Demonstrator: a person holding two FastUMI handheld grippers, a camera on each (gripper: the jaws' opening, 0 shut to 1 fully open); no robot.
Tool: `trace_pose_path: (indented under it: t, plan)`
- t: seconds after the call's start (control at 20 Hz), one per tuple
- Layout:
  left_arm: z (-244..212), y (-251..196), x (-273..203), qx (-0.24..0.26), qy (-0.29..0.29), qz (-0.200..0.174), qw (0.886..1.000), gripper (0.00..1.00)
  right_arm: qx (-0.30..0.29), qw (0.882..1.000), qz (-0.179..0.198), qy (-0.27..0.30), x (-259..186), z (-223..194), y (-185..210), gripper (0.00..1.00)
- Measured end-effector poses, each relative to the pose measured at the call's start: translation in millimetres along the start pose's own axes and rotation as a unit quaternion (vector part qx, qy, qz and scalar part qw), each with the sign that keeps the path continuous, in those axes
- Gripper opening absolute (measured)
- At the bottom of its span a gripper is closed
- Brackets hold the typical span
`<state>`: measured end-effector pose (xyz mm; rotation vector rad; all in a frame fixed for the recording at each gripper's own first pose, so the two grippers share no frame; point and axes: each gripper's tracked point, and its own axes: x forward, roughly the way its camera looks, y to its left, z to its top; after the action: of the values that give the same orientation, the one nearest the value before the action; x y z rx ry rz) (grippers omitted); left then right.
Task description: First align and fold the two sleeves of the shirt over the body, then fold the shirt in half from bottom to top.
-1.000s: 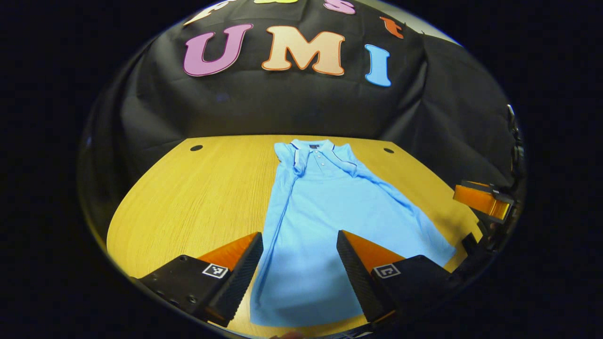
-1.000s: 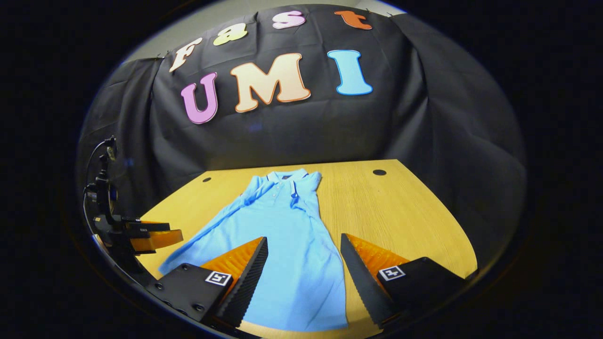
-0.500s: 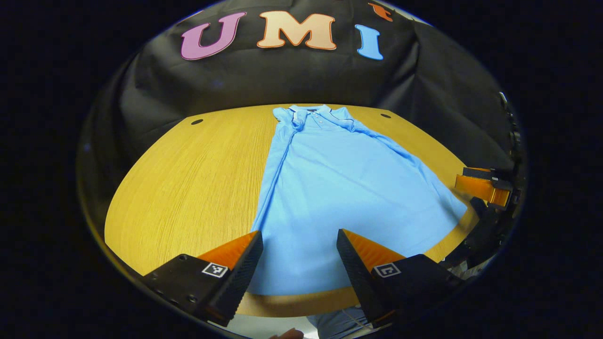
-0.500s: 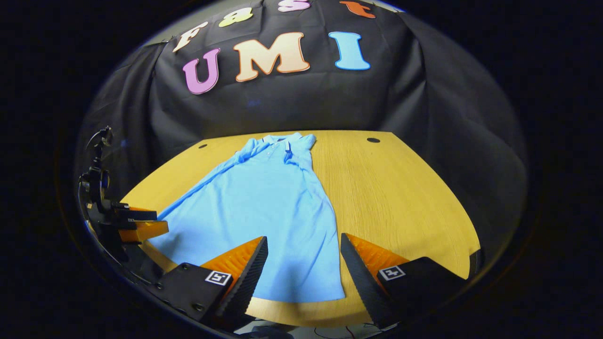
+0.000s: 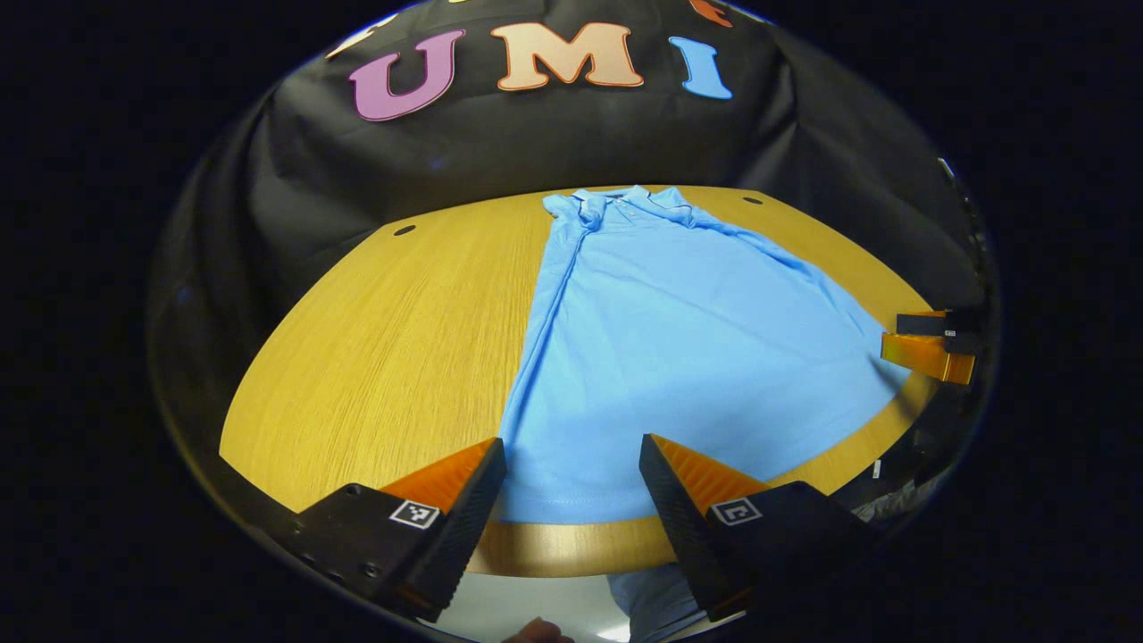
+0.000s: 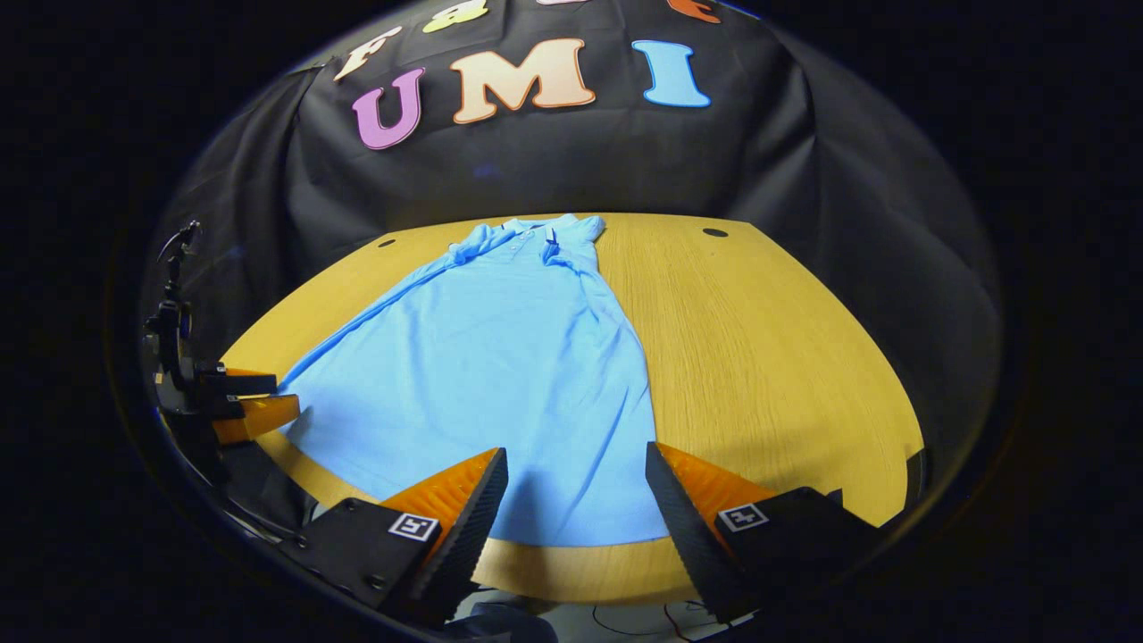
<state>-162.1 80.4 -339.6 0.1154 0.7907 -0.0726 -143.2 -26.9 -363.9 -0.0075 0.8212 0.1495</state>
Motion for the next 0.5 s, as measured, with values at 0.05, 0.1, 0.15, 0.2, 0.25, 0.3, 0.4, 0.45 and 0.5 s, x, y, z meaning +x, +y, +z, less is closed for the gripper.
trace_pose_path:
  t: [0.05,0.1,0.15,0.2,0.25,0.3,0.4,0.45,0.5]
  plan:
    - [2.5,-0.5,1.6,-0.004,-0.008,0.002,1.0,0.94,-0.003,1.0,0.001,0.007,1.0,-4.3,1.5,0.98]
    - [-0.9,-1.0,3.4,-0.011,-0.001,0.0,1.0,0.93,-0.006,1.0,0.0,0.016,2.7,-9.4,1.4,0.98]
    - [0.1,-3.0,1.2,-0.025,-0.008,-0.002,1.0,0.93,-0.009,1.0,-0.001,0.027,2.6,-15.6,2.2,0.98]
    - [-3.1,-7.3,3.4,-0.044,-0.001,-0.009,0.999,0.94,-0.02,0.999,-0.003,0.031,1.6,-18.5,2.0,0.98]
    - [-2.6,-7.7,2.5,-0.044,-0.006,-0.007,0.999,0.94,-0.028,0.999,0.0,0.028,2.6,-16.8,3.8,0.92]
    - [-2.3,-12.5,4.1,-0.036,-0.006,-0.015,0.999,0.92,-0.03,0.999,0.002,0.034,1.3,-18.7,6.6,0.98]
    - [0.0,-26.9,4.2,-0.025,-0.012,-0.029,0.999,0.69,-0.029,0.999,0.011,0.037,2.1,-20.8,13.1,0.87]
    - [-0.4,-34.7,5.3,-0.024,-0.016,-0.037,0.999,0.61,-0.032,0.999,0.015,0.032,2.9,-18.0,16.8,0.82]
    - [2.5,-40.9,6.7,-0.029,-0.024,-0.04,0.998,0.35,-0.035,0.999,0.019,0.035,2.6,-20.4,22.2,0.74]
